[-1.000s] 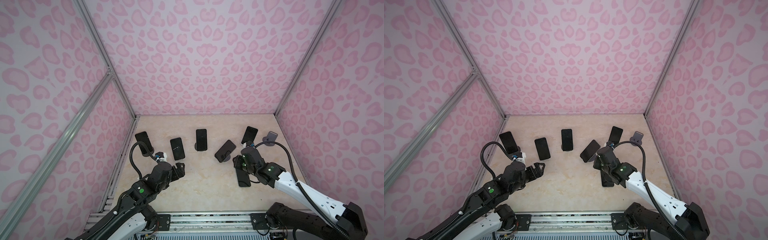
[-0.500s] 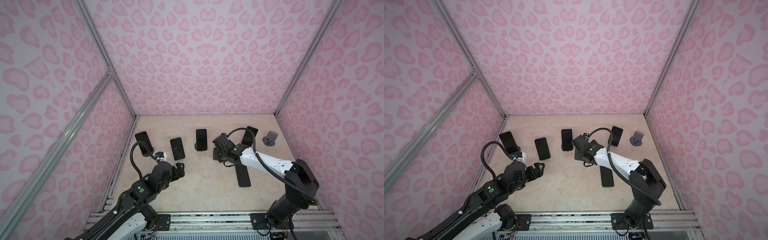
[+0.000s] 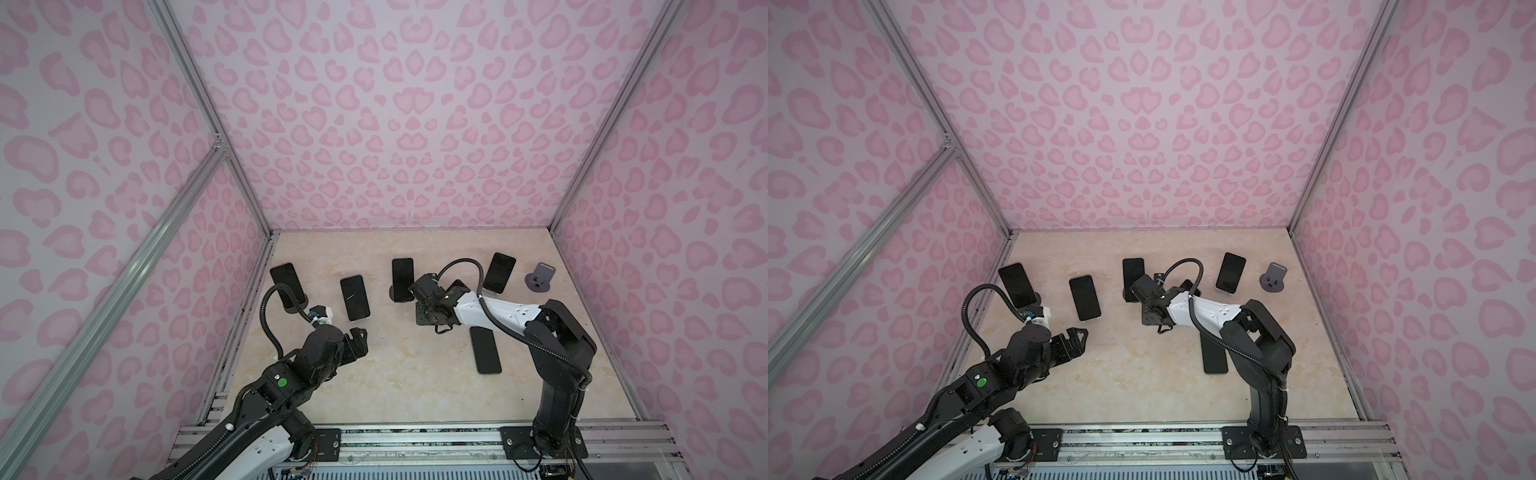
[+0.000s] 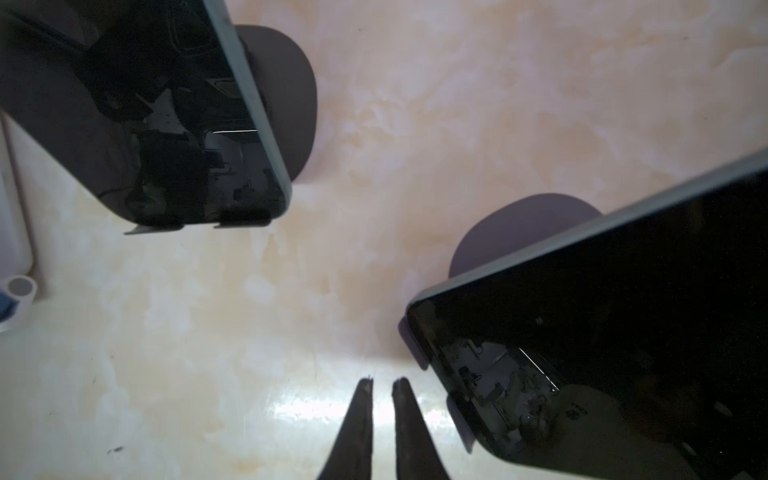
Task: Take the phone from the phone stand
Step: 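Move the right gripper back toward the phones in the middle of the table, then lower the right gripper onto the dark phone on the gray round stand and grasp it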
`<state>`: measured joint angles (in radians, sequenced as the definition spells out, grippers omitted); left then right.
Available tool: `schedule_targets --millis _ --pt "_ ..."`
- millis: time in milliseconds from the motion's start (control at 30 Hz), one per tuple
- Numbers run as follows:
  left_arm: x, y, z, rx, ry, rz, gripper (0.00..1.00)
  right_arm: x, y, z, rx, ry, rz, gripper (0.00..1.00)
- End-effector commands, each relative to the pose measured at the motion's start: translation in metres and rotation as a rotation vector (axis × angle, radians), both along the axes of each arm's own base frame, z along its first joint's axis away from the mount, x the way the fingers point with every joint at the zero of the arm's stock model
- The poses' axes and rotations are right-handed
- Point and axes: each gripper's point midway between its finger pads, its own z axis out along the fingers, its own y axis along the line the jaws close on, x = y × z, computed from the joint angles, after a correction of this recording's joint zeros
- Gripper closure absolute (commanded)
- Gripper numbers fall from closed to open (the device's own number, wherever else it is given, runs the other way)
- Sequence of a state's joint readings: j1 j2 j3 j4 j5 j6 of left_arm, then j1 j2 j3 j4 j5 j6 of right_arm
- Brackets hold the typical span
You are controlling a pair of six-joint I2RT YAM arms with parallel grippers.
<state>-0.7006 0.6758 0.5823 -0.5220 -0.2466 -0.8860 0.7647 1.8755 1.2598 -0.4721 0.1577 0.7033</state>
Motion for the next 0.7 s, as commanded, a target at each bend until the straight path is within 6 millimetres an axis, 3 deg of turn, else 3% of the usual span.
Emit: schedule_targets --millis 0,667 --pt "0.005 -0.002 0.008 0.014 -0.022 -0.010 0.05 -0.001 -0.004 -0.009 -0.026 0.006 -0.008 0.85" --pt "0.008 -0.009 0.005 -0.003 -0.009 -0.019 0.05 -0.012 -0.012 -0.018 -0.040 0.034 -0.002 0.84"
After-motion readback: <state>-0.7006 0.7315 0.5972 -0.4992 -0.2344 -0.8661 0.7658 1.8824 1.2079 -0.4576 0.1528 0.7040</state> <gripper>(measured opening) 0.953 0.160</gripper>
